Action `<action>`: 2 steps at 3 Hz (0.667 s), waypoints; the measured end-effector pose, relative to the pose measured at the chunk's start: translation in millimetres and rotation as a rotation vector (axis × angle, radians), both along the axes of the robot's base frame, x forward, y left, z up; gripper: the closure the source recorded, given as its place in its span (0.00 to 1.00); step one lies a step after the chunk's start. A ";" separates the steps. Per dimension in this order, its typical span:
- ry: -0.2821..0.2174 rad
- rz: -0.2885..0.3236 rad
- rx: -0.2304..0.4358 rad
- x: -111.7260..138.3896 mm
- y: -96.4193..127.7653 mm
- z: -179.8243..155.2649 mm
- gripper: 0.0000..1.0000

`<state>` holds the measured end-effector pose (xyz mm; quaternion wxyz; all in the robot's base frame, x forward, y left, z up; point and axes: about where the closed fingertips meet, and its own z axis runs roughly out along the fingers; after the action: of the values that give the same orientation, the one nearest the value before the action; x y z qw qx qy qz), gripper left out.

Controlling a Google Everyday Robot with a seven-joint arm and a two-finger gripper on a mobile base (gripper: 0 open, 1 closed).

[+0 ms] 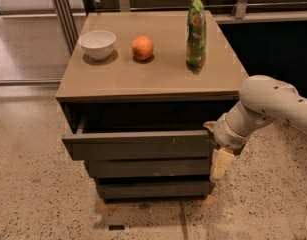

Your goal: Open top drawer

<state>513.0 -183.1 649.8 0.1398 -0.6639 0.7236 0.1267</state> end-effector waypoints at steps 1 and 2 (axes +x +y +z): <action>0.075 0.003 -0.002 -23.0 -2.0 5.4 0.00; 0.146 0.023 -0.017 -41.2 -2.7 13.3 0.00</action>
Offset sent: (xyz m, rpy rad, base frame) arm -0.0583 -0.0049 0.0272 -0.0342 0.2138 0.0380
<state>471.8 -185.8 663.1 0.0795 -0.6625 0.7251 0.1702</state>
